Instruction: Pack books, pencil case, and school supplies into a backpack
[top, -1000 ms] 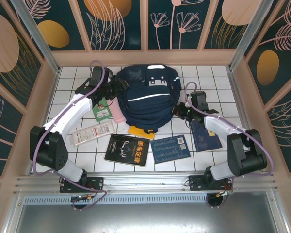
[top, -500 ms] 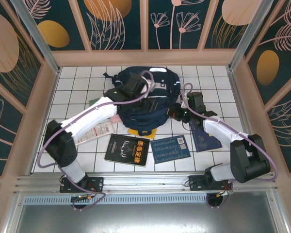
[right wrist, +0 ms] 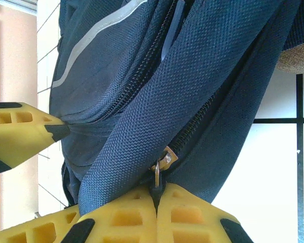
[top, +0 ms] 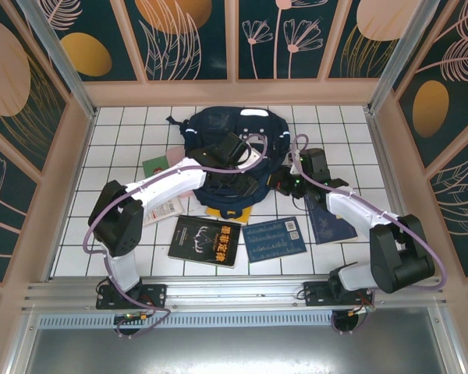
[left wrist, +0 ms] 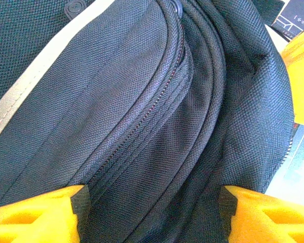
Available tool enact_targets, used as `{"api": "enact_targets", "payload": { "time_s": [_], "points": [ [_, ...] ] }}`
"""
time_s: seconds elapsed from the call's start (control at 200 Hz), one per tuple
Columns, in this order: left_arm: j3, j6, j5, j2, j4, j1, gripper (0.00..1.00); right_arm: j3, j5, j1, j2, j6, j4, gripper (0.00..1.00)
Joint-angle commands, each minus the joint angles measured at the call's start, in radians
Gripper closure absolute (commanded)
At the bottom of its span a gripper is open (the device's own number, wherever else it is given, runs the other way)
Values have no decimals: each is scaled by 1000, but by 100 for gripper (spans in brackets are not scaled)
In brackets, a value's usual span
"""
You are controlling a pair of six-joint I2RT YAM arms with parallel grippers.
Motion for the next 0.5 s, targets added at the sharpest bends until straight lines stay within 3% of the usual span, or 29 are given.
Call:
{"api": "enact_targets", "payload": {
  "time_s": [0.0, 0.36, 0.49],
  "points": [
    [-6, 24, 44, -18, 38, -1, 30, -3, -53, 12, 2, -5, 89, 100],
    [-76, 99, 196, -72, 14, -1, 28, 7, -49, 12, 6, -2, 85, 100],
    [-89, 86, 141, -67, 42, -1, 28, 4, -52, 11, 1, 4, 89, 100]
  ]
}}
